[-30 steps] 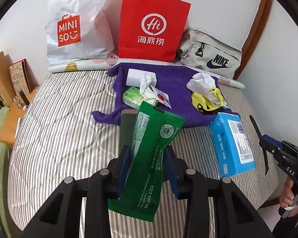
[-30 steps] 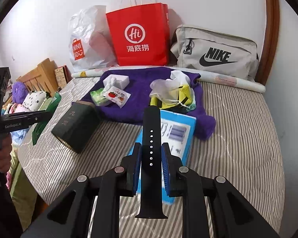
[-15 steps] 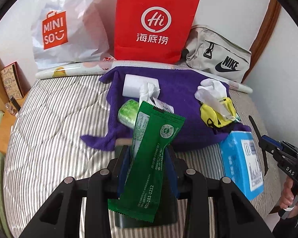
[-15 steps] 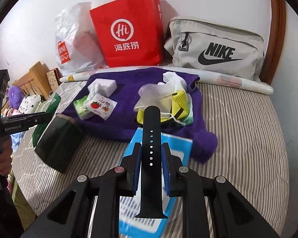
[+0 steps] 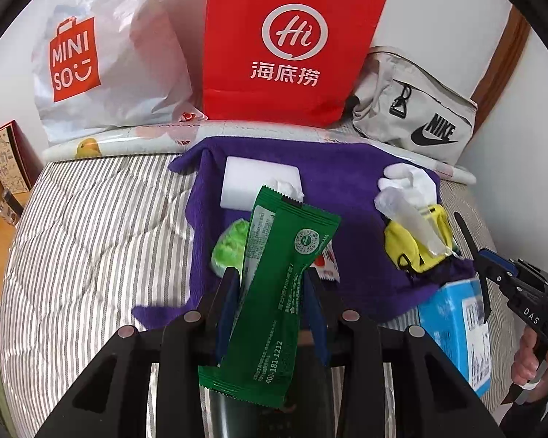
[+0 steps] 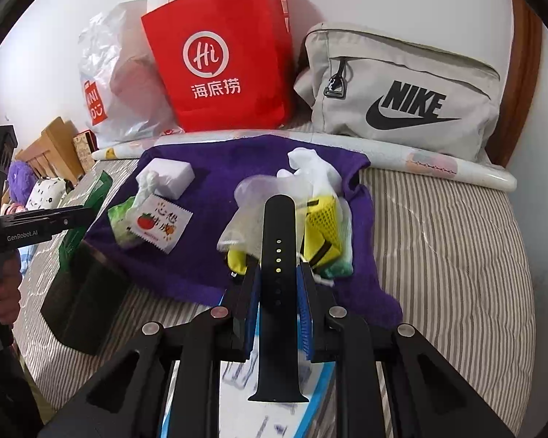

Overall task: Organize soft objects
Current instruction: 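Lower the packet and strap onto the towel and open both tools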

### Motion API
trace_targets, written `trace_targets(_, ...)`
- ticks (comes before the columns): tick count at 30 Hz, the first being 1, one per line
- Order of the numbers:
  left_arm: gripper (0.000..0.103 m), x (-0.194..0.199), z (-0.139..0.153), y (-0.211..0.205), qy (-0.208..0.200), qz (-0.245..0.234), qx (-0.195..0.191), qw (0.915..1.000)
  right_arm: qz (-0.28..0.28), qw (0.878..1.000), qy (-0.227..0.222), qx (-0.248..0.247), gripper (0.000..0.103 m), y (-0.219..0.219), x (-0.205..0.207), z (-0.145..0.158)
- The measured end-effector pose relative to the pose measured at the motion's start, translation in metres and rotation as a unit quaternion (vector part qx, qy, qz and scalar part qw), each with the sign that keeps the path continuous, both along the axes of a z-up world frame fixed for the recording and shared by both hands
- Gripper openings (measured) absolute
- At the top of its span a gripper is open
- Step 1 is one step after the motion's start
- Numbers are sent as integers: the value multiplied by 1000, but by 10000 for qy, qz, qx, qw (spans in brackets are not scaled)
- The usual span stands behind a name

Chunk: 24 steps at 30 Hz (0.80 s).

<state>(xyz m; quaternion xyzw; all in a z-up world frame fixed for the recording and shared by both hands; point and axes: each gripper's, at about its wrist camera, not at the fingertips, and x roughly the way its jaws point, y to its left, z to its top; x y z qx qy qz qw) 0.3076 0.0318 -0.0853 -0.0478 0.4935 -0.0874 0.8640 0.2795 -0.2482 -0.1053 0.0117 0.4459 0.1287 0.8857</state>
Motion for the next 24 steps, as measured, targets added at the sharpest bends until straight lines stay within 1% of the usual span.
trace_targets(13,34,40,-10,-4,79,-31,-83,9999,181,9997,-77,-129,20,13,41,0)
trace_targets(24,34,72,-21,-14,189,-134,-128,9997,197,9996,104,-186,20,17,72,-12)
